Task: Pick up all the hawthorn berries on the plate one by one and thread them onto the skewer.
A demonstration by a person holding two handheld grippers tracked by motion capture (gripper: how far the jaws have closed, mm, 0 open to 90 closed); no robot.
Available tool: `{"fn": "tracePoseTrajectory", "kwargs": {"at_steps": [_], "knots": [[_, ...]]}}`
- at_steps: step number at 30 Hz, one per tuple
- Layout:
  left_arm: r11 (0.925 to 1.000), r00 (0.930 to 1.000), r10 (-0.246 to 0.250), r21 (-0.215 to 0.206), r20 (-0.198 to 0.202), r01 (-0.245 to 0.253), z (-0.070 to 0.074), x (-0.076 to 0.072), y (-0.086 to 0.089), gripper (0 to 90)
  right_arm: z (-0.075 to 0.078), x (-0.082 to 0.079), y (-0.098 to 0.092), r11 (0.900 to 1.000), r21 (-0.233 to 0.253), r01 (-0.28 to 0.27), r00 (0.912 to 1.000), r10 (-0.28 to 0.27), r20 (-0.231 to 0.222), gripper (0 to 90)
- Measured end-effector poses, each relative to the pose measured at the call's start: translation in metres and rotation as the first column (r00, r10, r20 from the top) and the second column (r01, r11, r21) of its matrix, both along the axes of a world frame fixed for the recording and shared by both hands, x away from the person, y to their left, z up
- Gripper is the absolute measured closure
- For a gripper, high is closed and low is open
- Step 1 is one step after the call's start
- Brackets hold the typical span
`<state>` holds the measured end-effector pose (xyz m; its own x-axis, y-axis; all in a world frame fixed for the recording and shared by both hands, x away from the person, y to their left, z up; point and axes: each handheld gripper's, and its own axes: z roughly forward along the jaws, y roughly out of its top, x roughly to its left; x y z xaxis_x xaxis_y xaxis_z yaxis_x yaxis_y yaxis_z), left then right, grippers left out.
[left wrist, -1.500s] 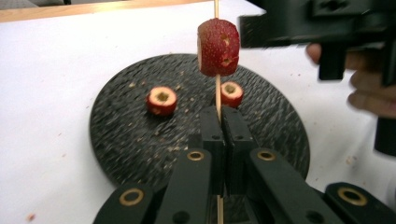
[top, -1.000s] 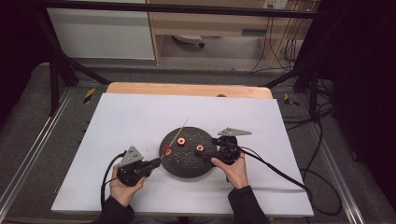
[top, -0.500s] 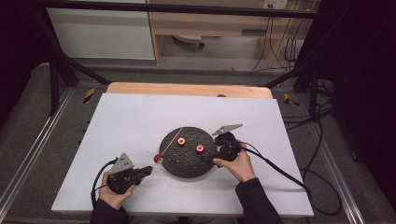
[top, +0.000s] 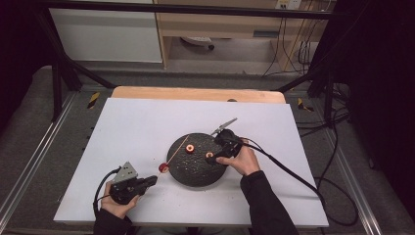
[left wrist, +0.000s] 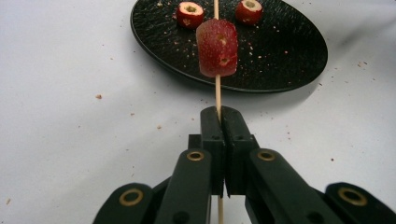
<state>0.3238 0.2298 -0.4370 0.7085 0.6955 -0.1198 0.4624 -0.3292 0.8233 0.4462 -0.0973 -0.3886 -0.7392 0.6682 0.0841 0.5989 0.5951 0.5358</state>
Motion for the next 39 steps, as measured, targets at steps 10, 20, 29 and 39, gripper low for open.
{"fn": "tracePoseTrajectory", "kwargs": {"at_steps": [10, 20, 29, 39], "knots": [[1.0000, 1.0000, 0.000, 0.000, -0.001, 0.000, 0.000, 0.000, 0.000, 88.2, -0.004, 0.017, 0.016, 0.998, -0.069, -0.008, 0.9993, 0.005, -0.038, 22.9], [1.0000, 1.0000, -0.003, -0.001, -0.003, 0.003, 0.000, 0.000, 0.000, 88.3, -0.011, 0.027, 0.019, 0.996, -0.092, 0.020, 0.9957, -0.028, -0.088, 39.0], [1.0000, 1.0000, -0.005, -0.001, -0.004, 0.005, -0.001, 0.001, -0.001, 88.2, -0.015, 0.031, 0.021, 0.995, -0.093, 0.028, 0.9905, -0.040, -0.132, 50.8], [1.0000, 1.0000, -0.007, -0.001, -0.007, 0.007, -0.001, 0.001, -0.001, 88.2, -0.017, 0.033, 0.021, 0.995, -0.097, 0.011, 0.9848, -0.028, -0.171, 57.6]]}}
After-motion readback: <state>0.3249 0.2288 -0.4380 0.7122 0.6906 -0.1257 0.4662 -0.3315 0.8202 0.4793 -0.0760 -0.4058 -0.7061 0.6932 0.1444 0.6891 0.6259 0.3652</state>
